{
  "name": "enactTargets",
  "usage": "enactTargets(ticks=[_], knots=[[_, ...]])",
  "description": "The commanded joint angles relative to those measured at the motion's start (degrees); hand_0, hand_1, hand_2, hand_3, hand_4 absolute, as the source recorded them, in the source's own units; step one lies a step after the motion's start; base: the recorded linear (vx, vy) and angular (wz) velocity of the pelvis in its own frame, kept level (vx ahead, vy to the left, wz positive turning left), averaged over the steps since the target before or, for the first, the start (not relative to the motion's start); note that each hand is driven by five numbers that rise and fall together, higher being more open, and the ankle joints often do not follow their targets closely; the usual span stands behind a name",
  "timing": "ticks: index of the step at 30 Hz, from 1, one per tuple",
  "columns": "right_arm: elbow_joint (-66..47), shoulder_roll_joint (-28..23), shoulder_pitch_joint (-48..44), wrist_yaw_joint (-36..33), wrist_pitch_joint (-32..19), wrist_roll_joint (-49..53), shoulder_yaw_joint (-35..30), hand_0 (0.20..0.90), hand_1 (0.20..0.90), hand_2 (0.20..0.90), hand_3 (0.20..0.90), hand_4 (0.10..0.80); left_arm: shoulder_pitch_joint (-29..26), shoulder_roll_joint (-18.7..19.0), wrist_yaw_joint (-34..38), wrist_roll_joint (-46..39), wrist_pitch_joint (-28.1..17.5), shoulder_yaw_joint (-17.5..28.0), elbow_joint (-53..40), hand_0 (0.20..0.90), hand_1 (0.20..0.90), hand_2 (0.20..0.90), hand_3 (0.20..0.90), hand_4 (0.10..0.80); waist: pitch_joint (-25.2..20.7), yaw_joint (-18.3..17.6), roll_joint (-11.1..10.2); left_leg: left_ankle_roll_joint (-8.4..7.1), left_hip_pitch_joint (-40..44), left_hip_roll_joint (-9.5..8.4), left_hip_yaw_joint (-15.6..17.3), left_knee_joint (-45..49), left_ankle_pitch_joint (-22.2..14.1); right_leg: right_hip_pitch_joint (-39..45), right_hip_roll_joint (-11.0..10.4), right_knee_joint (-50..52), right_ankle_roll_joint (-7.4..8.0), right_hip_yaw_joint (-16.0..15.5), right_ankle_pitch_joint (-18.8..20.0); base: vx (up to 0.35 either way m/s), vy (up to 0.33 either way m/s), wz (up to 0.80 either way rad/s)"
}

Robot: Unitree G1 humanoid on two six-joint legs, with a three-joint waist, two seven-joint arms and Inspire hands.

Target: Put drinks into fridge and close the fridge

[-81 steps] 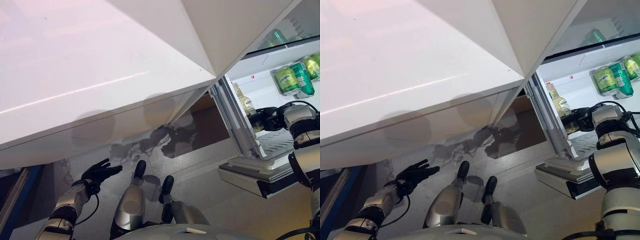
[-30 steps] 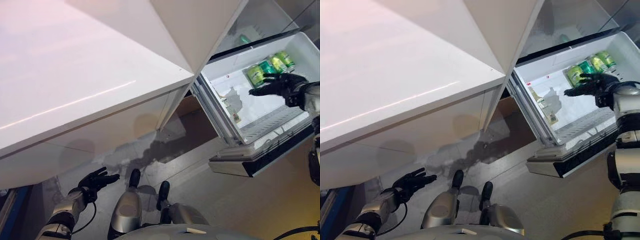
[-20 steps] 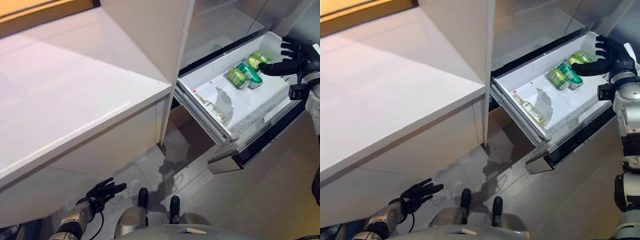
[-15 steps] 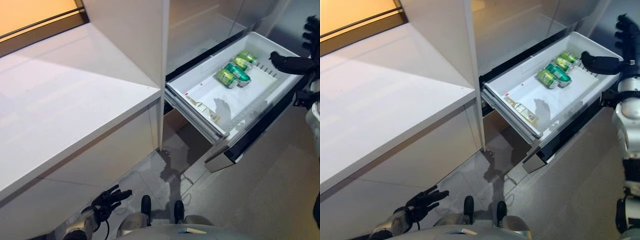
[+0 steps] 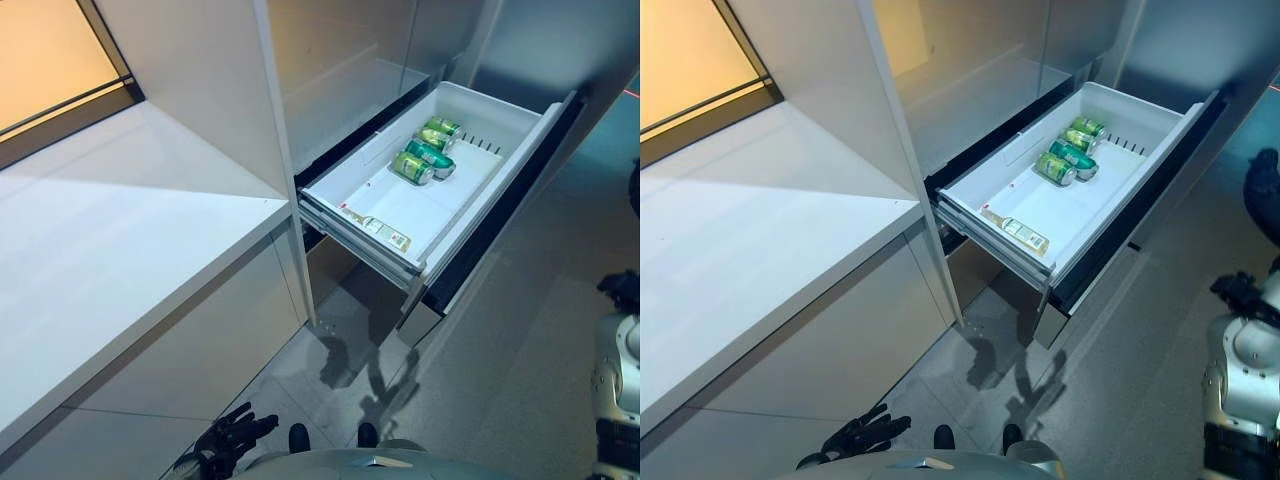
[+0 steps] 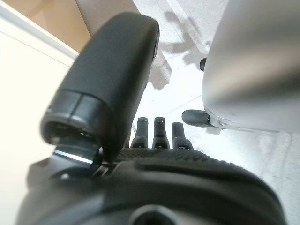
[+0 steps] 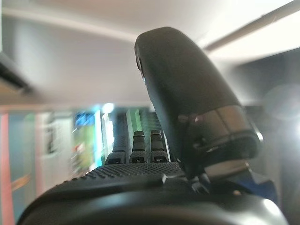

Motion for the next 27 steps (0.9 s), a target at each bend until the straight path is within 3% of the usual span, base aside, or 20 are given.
enactTargets(ticks=[1,5,9,12,19,27], knots=[[-0.5,1.4,0.1,-1.9,-9.0,3.2,-4.9,0.900,0.900,0.900,0.900,0.800,-0.5,1.6,-1.7,2.2,-3.6,1.4,3.4,0.900,0.900,0.900,0.900,0.800,-2.2,0.4,-0.9,1.37,2.5,-1.23,1.5,0.6,-6.9,-2.7,0.3,2.0,3.57,1.9,1.1,-0.005,0.005,-0.08],[5.7,4.1,2.9,-3.3,-8.4,4.2,-4.6,0.900,0.900,0.900,0.900,0.800,-0.4,1.8,-1.9,2.1,-3.8,1.0,3.5,0.900,0.900,0.900,0.900,0.800,-2.0,-0.3,-0.8,1.47,2.7,-1.33,1.9,0.5,-6.9,-2.8,0.4,1.9,3.70,2.0,1.3,0.019,-0.001,-0.02],[15.4,4.6,4.1,3.6,-0.4,9.6,-0.8,0.900,0.900,0.900,0.900,0.800,-1.5,2.5,-0.9,1.0,-3.0,0.1,3.8,0.900,0.900,0.900,0.900,0.800,-1.3,-0.7,-0.9,1.67,3.0,-1.39,2.5,0.7,-6.8,-2.9,0.3,3.2,3.50,2.0,1.0,0.068,-0.038,-0.04],[17.3,4.0,4.2,5.5,3.1,8.1,2.0,0.900,0.900,0.900,0.900,0.800,-2.2,3.1,0.1,0.6,-1.6,-0.3,2.7,0.900,0.900,0.900,0.900,0.800,-0.3,-0.8,-0.8,1.94,2.9,-1.21,2.6,1.3,-6.6,-3.6,0.1,5.6,3.20,1.6,0.1,0.064,-0.052,-0.05],[18.4,-1.1,-0.2,8.0,8.0,4.7,6.9,0.900,0.900,0.900,0.900,0.800,-7.0,3.9,3.3,-4.3,0.0,-1.4,-1.2,0.900,0.900,0.900,0.900,0.800,5.4,-1.0,-0.4,3.02,-3.8,-2.48,2.2,12.9,-9.4,-10.1,-0.4,16.1,0.99,0.8,-3.3,-0.002,-0.006,-0.02],[17.3,-4.7,-6.9,10.5,9.0,4.3,11.7,0.900,0.900,0.900,0.900,0.800,-12.4,5.2,7.3,-6.5,-0.3,-2.9,-3.1,0.900,0.900,0.900,0.900,0.800,12.8,0.0,-0.8,4.46,-15.5,-3.23,1.3,27.0,-13.1,-20.4,-1.2,30.2,-1.97,-0.7,-7.9,-0.113,-0.015,0.08]])
